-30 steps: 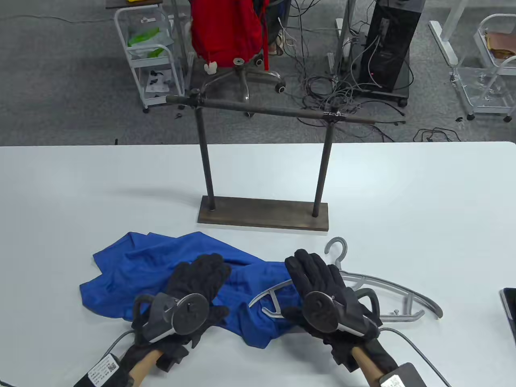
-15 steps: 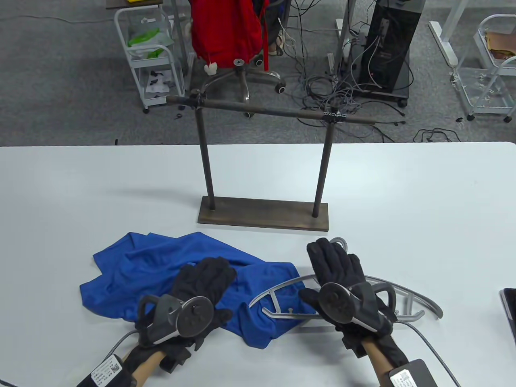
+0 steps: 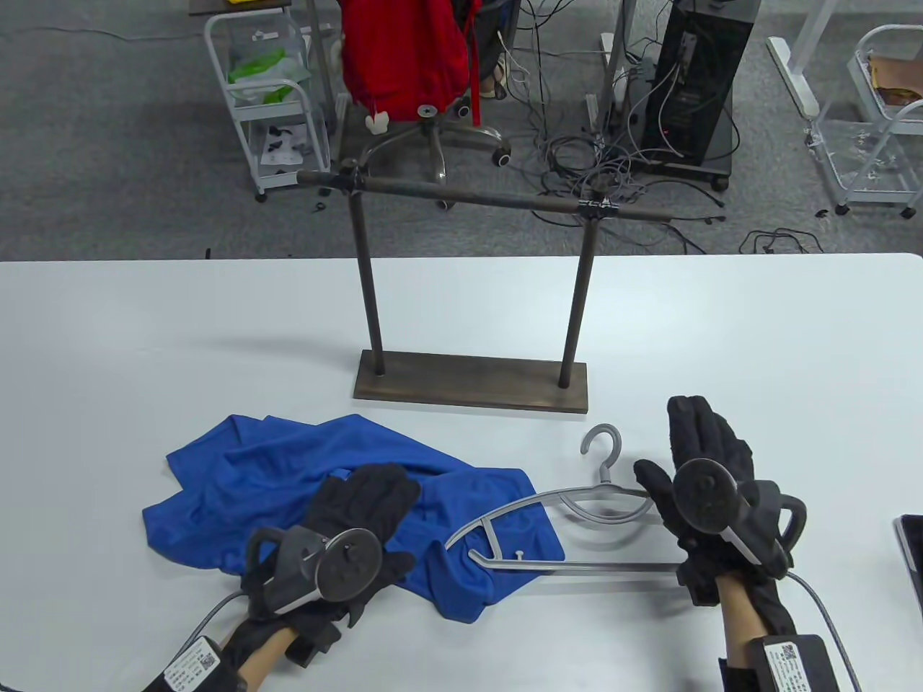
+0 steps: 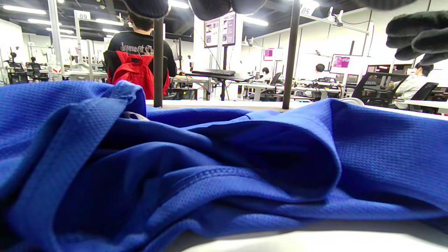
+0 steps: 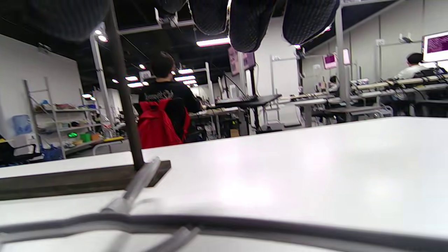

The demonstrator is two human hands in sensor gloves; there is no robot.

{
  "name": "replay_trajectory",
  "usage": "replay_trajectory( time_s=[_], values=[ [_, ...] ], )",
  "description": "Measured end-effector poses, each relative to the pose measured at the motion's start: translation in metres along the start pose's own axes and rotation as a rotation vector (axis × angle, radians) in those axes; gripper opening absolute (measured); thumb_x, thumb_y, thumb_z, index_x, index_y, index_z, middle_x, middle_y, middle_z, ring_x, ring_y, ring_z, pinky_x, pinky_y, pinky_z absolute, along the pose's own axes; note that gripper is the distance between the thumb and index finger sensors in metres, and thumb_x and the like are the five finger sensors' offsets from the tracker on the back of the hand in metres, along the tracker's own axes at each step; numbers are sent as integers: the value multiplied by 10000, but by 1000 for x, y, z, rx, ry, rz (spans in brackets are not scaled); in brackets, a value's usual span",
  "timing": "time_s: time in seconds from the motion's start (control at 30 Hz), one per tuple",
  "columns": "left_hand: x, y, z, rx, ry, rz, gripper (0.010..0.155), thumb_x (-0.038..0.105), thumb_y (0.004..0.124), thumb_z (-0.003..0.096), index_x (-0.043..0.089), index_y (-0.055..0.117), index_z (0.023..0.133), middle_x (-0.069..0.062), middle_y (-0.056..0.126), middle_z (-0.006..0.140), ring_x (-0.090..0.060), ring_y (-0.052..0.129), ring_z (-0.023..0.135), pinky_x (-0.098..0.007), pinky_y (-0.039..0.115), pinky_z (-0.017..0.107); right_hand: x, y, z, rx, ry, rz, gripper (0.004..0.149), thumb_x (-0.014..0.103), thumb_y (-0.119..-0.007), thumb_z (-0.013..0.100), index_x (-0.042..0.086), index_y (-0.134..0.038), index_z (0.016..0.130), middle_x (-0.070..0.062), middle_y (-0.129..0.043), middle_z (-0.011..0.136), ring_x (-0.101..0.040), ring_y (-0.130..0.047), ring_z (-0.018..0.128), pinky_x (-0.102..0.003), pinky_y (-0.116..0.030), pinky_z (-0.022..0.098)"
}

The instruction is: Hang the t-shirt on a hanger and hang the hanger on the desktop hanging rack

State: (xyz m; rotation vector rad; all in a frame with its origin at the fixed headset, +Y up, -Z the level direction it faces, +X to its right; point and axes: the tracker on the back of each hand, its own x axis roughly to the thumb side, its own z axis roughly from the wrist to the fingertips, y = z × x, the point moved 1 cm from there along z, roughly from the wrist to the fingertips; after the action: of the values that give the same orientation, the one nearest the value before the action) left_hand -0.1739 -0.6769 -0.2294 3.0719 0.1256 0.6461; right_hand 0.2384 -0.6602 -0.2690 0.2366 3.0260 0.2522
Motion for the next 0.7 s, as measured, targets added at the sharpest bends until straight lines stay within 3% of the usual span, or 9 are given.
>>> replay_trajectory(
  time_s=[0.13,0.27,0.5,0.7],
  values=[
    [0,1,1,-20,2,6,854,721,599,368,528,211,1104,156,333,1283,-151,431,1225,-559,468,893,-8,-16,10,90,-52,-70,716,381,-729,509,273,-351,1107,-4,-460,1191,-311,-587,1117,-608,-557,785],
    [0,1,1,-24,2,6,856,722,600,367,526,213,1105,152,338,1282,-155,435,1223,-564,471,889,-10,-29,14,192,-62,-147,632,307,-752,506,309,-472,1073,21,-547,1165,-294,-632,1101,-604,-574,781],
    [0,2,1,-31,0,7,856,721,600,368,522,216,1107,150,345,1281,-157,440,1220,-564,473,888,-5,-52,16,459,-62,-239,627,295,-782,504,338,-492,1058,41,-600,1123,-264,-672,1070,-603,-560,797],
    [0,2,1,-39,0,8,855,718,604,368,518,225,1107,145,357,1279,-162,449,1216,-566,478,883,-1,-63,16,454,-72,-311,553,385,-804,478,380,-618,998,30,-642,1108,-264,-686,1065,-603,-560,798]
  ],
)
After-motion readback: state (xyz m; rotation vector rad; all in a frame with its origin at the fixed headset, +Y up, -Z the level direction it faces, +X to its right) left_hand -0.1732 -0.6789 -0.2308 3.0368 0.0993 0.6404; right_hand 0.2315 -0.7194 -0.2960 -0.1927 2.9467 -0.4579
